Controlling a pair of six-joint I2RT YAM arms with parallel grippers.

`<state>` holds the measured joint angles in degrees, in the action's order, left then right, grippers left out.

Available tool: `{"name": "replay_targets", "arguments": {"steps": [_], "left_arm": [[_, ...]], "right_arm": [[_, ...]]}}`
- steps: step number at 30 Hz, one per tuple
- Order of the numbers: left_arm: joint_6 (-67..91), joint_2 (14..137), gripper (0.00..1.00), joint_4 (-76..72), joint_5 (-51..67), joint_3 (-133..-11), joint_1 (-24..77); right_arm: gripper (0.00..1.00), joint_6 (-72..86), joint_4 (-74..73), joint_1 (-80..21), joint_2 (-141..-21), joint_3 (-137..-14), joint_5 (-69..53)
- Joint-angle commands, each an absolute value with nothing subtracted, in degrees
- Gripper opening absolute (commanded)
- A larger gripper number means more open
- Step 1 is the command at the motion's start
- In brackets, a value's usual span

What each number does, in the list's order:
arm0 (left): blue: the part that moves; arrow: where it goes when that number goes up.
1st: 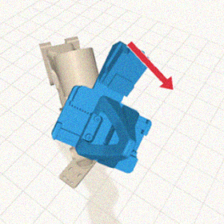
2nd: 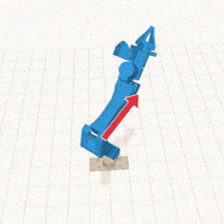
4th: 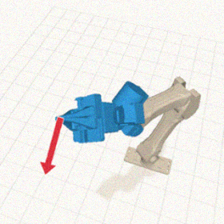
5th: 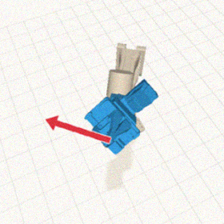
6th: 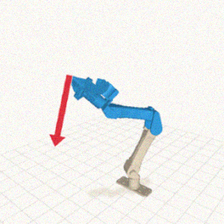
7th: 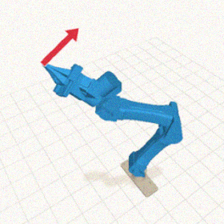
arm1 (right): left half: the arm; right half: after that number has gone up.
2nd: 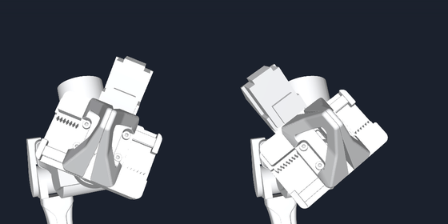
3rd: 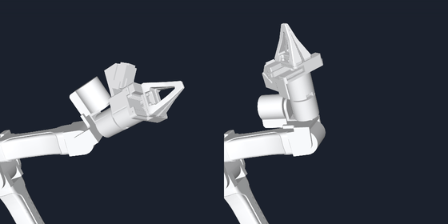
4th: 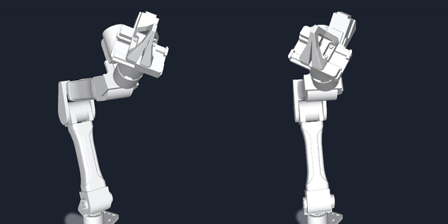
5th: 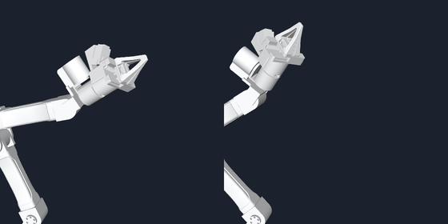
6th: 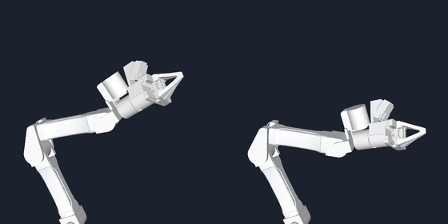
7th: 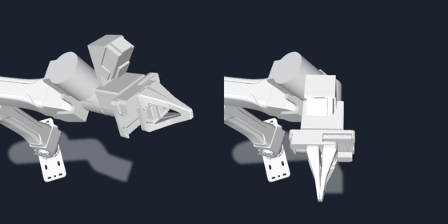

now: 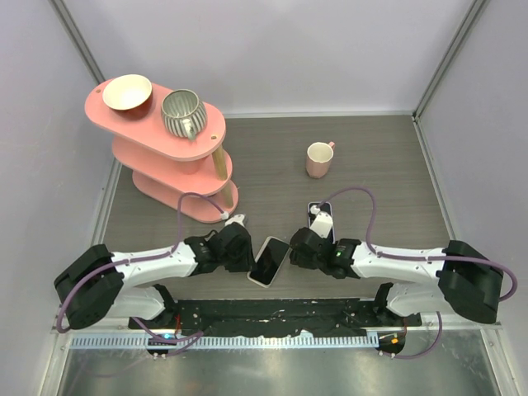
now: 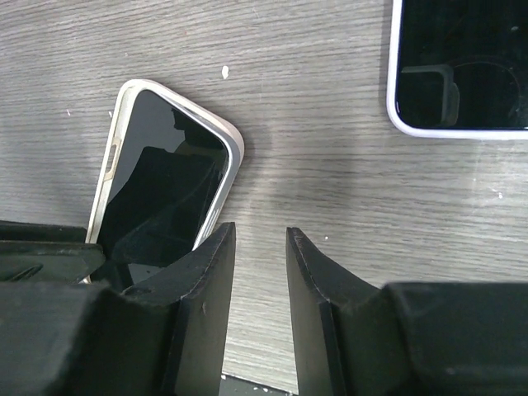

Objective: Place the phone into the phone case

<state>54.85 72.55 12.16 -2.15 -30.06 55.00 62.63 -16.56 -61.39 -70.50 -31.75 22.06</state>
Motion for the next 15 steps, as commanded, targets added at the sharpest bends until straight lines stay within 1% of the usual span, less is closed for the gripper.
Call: {"name": "replay_targets", "arguments": {"steps": [1,7,15], "left_arm": [[57.1,71.3,0.29,7.8,-0.2,-27.9,55.1],[62.0,68.1,0.28,0.5,1.9,-24.0,56.2],[63.6,68.3,0.27,0.3,1.4,-23.6,57.2]], "right_arm": [[0.37,61.0,-13.5,-61.5,-72.9,-35.0,25.1],[0.36,60.4,-12.9,-61.5,-76.7,-37.4,26.3],[0.35,59.3,-12.2,-61.3,-80.9,-40.2,26.2]]}}
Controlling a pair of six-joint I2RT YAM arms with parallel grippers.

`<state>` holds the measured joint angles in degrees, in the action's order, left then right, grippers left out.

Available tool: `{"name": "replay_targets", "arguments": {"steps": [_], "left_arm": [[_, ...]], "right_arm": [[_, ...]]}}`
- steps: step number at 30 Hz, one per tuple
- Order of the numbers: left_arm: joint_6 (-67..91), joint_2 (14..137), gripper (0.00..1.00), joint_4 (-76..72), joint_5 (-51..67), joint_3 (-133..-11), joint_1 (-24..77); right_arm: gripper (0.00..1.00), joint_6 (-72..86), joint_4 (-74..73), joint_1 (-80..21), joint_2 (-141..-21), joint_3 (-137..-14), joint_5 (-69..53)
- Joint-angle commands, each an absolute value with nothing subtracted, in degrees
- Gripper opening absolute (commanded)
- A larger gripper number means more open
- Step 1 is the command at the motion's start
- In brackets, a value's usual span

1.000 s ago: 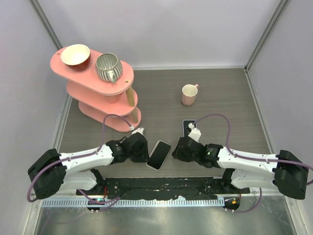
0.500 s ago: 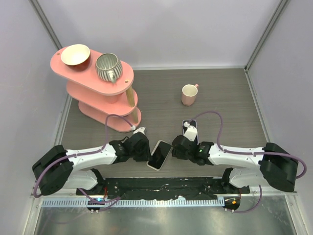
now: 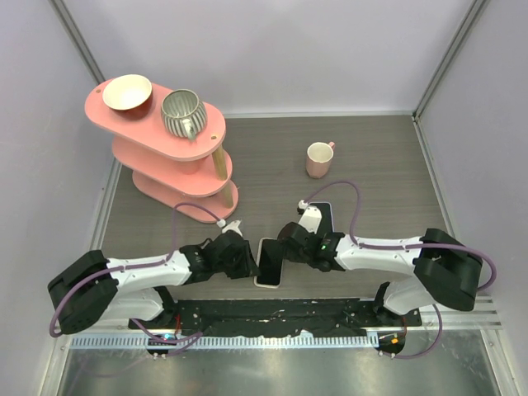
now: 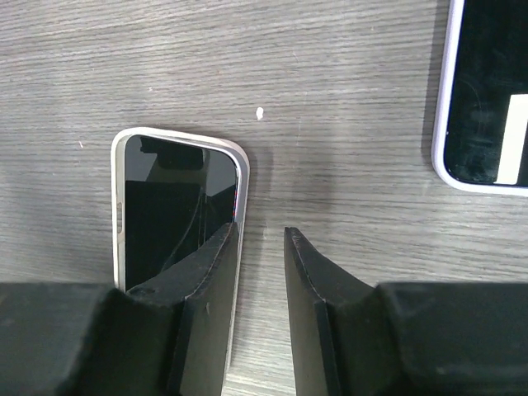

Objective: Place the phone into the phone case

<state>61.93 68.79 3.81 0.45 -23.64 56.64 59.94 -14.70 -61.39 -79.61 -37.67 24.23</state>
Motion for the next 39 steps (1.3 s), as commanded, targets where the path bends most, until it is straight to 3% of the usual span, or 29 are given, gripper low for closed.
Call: {"name": "replay_targets", "arguments": {"steps": [1,10,17,23,25,39], "left_arm": [[63.8,68.6,0.28,0.3,1.5,-23.5,57.2],[65.0,64.3,0.34,3.1,-2.3,-24.3,57.6],[62.6,59.8,0.26,14.8,-9.1,-27.2,57.0],[61.1,63.5,0.11,16.9,-9.0,-28.7,54.7],[61.0,65.6,0.00,16.4,-8.8,-29.6,54.6],[65.1,73.0,0.00,3.2,-2.7,-26.9,54.6]], "right_arm": [[0.35,59.2,-12.0,-61.3,-80.9,-40.2,26.1],[0.34,56.7,-19.4,-60.1,-74.3,-41.6,26.2],[0.31,59.3,-22.4,-60.1,-72.2,-38.5,24.3],[0.22,60.3,-20.0,-60.2,-76.8,-37.7,21.1],[0.22,60.5,-18.7,-60.4,-77.9,-38.2,20.5],[0.23,62.5,-15.5,-63.3,-87.0,-44.1,18.2]]}}
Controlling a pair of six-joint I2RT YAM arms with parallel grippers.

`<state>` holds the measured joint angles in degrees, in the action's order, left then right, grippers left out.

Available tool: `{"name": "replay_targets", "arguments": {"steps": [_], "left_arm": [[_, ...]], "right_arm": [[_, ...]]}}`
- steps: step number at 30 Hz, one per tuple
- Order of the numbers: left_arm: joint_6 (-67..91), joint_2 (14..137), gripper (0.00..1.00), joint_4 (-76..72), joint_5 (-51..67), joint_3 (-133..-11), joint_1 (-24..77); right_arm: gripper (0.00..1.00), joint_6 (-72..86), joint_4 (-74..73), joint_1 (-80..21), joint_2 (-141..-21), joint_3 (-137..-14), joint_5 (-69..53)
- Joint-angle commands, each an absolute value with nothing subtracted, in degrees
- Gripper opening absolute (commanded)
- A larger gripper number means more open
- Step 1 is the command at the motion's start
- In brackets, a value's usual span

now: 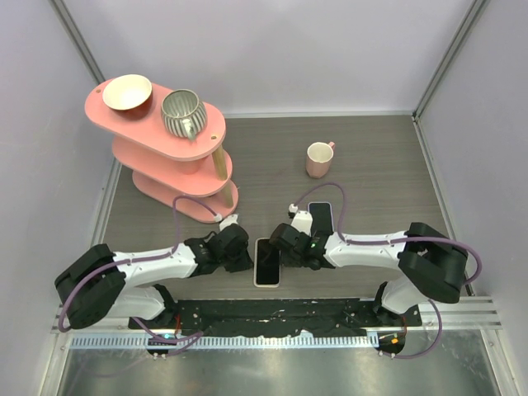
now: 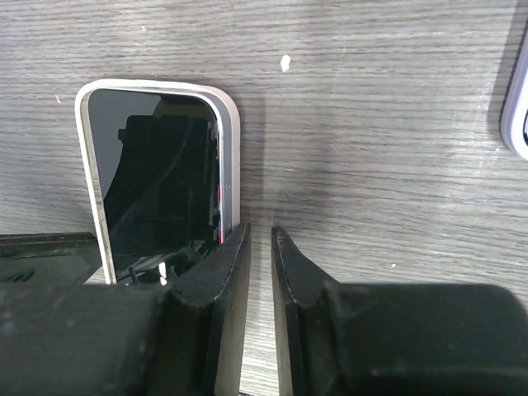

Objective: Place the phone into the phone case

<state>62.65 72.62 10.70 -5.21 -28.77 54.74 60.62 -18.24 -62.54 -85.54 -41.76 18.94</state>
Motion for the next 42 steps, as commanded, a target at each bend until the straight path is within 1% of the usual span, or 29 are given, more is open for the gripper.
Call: {"name": "replay_targets", "arguments": {"steps": [1,7,11,14,20,25,27,31,34,38,42], "left_arm": [[65.5,72.9,0.00,2.3,-2.1,-26.7,54.6],[66.6,71.5,0.00,1.5,-2.3,-25.3,54.6],[67.0,71.1,0.00,1.5,-2.6,-24.5,54.6],[67.2,71.6,0.00,0.8,-2.6,-24.1,54.6],[67.1,73.0,0.00,0.5,-2.3,-24.5,54.6],[66.8,71.2,0.00,2.5,-3.7,-24.6,54.6],[66.3,69.7,0.00,6.0,-4.5,-25.1,54.6],[64.7,66.2,0.00,13.4,-9.4,-27.3,54.1],[63.9,63.9,0.00,16.0,-10.5,-27.2,52.1],[63.9,63.6,0.00,13.4,-8.8,-26.7,50.0],[64.0,66.3,0.00,12.1,-8.8,-28.3,49.8]], "right_arm": [[0.22,62.8,-15.0,-63.4,-87.3,-44.1,17.9],[0.22,63.5,-13.4,-63.5,-89.2,-43.4,17.4],[0.25,63.1,-15.9,-63.5,-89.5,-43.4,19.8],[0.26,62.2,-16.6,-63.5,-89.7,-44.7,21.7],[0.26,61.3,-16.7,-64.2,-92.7,-46.7,21.4],[0.26,61.2,-17.3,-64.5,-90.5,-45.1,22.8],[0.26,60.3,-19.6,-64.4,-89.0,-45.3,24.9],[0.28,57.7,-21.9,-62.8,-83.3,-45.2,27.0],[0.28,54.3,-21.7,-59.5,-81.6,-44.6,27.7],[0.28,47.7,-15.8,-56.6,-82.9,-44.6,26.7],[0.28,44.5,-14.0,-53.9,-86.1,-46.5,24.5]]}}
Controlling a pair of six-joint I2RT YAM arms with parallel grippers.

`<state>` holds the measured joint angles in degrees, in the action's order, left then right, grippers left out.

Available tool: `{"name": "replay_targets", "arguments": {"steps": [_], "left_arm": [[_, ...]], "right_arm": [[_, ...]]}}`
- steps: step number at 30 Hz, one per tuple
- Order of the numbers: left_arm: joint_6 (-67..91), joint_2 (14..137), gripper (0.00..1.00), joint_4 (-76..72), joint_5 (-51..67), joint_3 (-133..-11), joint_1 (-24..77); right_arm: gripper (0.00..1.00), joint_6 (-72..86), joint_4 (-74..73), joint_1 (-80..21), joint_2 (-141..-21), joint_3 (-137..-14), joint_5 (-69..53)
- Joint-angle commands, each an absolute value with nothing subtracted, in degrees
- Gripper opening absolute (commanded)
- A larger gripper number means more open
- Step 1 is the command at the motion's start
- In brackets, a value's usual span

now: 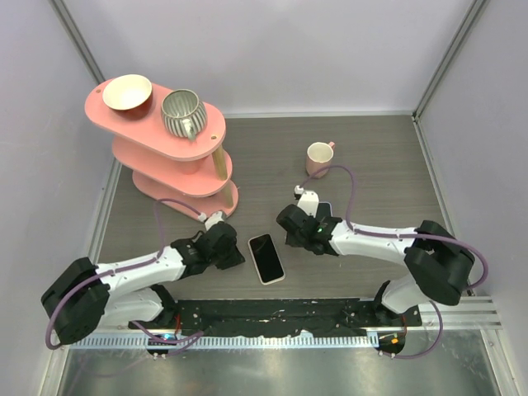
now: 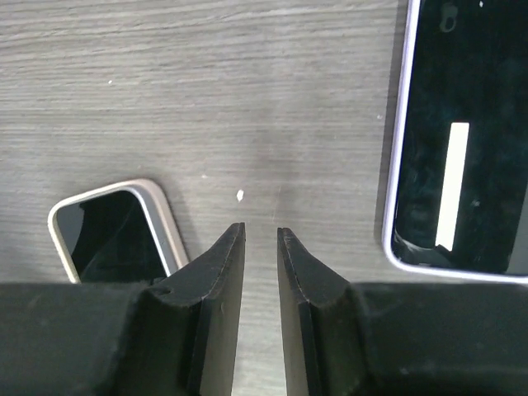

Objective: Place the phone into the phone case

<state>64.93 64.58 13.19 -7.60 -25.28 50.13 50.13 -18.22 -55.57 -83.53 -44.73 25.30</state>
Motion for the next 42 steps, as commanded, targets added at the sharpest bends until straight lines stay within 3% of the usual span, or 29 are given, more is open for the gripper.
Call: {"name": "replay_targets", "arguments": {"steps": [1,13,17,29,30,32,34,40,42], "left_arm": [[63.9,67.1,0.00,11.8,-8.6,-28.7,49.8],[64.5,74.4,0.00,5.3,-6.7,-29.0,49.8],[65.0,75.8,0.00,2.5,-6.3,-28.1,49.8],[64.0,73.4,0.00,7.8,-6.5,-27.9,49.8],[64.1,72.5,0.04,8.7,-6.9,-27.6,49.8],[65.1,69.1,0.26,12.3,-7.6,-27.5,49.8],[65.4,66.3,0.35,13.7,-7.6,-27.5,49.8],[65.2,61.3,0.52,11.5,-7.1,-27.1,49.8],[64.4,63.0,0.53,10.0,-6.4,-27.2,49.8]], "right_arm": [[0.28,43.4,-13.6,-53.8,-86.7,-46.8,24.3],[0.28,43.2,-6.0,-53.6,-94.2,-48.3,14.3],[0.28,44.8,3.9,-53.8,-93.3,-45.4,6.4],[0.31,46.7,-8.6,-51.7,-90.5,-45.3,11.2],[0.31,46.8,-10.3,-51.0,-89.4,-45.7,12.9],[0.31,45.9,-15.6,-48.7,-88.0,-46.9,13.4],[0.32,44.7,-17.1,-47.7,-84.9,-47.0,12.2],[0.41,36.0,-15.6,-46.9,-78.8,-46.5,7.0],[0.46,33.9,-14.1,-46.9,-75.9,-44.7,4.7]]}}
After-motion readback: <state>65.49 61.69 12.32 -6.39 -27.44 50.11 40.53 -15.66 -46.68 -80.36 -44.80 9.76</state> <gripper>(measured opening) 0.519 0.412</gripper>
